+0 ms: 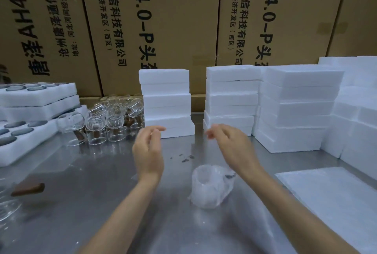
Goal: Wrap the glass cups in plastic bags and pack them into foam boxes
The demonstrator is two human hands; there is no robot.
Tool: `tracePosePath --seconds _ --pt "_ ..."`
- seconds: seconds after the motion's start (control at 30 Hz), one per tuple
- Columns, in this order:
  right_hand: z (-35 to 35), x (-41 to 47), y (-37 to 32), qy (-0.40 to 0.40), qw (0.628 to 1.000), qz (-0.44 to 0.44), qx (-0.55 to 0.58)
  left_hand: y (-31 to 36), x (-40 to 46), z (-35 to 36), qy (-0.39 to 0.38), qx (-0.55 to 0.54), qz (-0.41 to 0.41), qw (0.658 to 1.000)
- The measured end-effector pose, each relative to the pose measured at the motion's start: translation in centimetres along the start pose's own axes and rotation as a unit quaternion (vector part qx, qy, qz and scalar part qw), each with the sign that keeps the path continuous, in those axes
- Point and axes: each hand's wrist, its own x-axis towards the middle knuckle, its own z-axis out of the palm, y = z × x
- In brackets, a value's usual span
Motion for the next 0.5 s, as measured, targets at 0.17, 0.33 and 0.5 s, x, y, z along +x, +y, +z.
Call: tracePosePath --seconds 0.17,0.33,0.5 --pt "0.6 11.0 -1.1 -0.057 0.97 0.135 0.195 -0.4 9.7 0.5 0.025 0.034 -0.084 0.996" --pt "3.5 18.2 -2.8 -0.077 0.958 0.175 0.215 -0.6 17.4 1.9 0.013 -0.035 -0.196 0.98" --pt "5.7 22.1 -3.1 -0.068 0.953 0.174 0.24 -1.7 20.8 2.9 -0.021 -0.044 -0.21 0.977"
